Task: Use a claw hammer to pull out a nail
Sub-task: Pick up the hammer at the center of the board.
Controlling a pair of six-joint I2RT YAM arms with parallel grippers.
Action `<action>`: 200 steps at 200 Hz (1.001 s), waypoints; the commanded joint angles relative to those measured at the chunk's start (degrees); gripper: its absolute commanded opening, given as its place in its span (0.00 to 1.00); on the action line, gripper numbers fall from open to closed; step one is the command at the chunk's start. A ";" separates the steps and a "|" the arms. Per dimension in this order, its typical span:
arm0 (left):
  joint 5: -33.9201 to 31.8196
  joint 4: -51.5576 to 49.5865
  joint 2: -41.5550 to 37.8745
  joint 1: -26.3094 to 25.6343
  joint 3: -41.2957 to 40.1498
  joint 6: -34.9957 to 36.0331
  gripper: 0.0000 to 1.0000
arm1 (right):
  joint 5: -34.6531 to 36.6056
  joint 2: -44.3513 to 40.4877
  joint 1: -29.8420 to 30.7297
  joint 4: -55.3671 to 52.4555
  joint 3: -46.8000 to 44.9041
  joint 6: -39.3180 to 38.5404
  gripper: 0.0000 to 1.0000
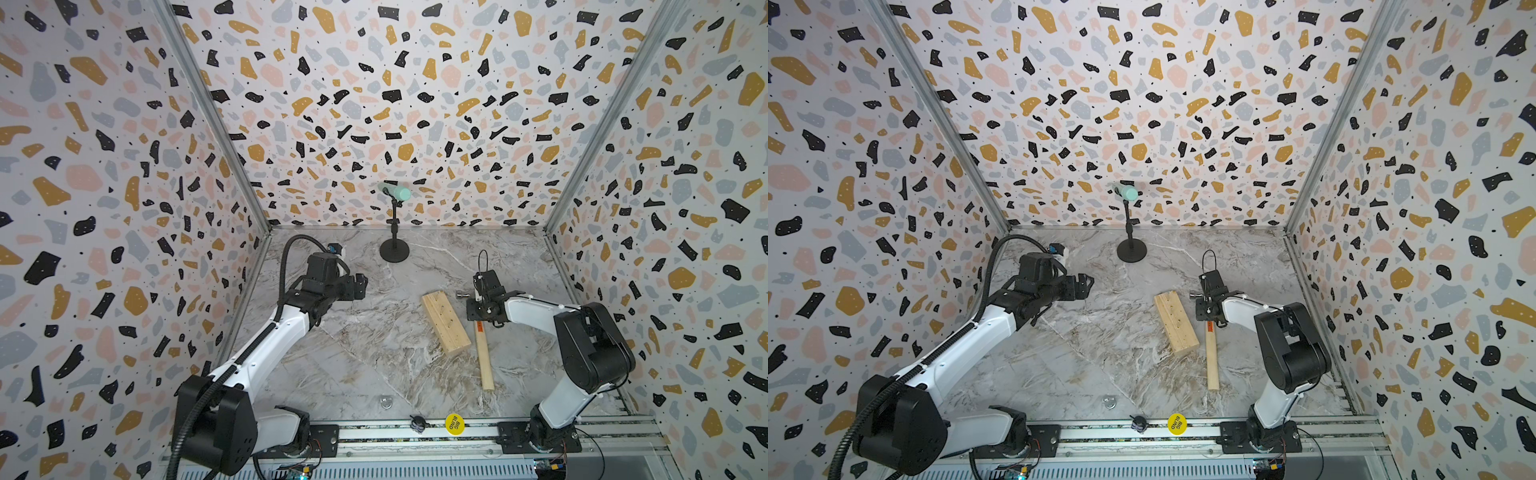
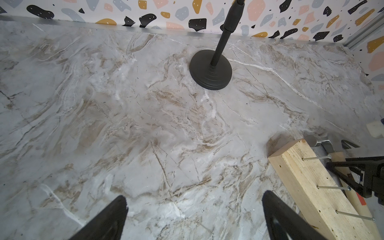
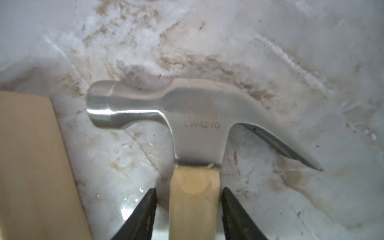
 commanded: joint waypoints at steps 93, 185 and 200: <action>0.62 1.44 -1.42 1.00 -0.15 -0.49 0.96 | 0.40 1.93 -0.48 -0.43 2.16 0.05 0.47; 0.35 1.48 -1.86 1.43 -0.21 -0.96 1.00 | 0.75 1.47 -0.47 -0.19 2.35 -0.29 0.18; 0.27 1.44 -2.09 1.61 -0.29 -1.06 0.99 | 0.71 1.00 -0.47 -0.26 2.64 -0.40 0.09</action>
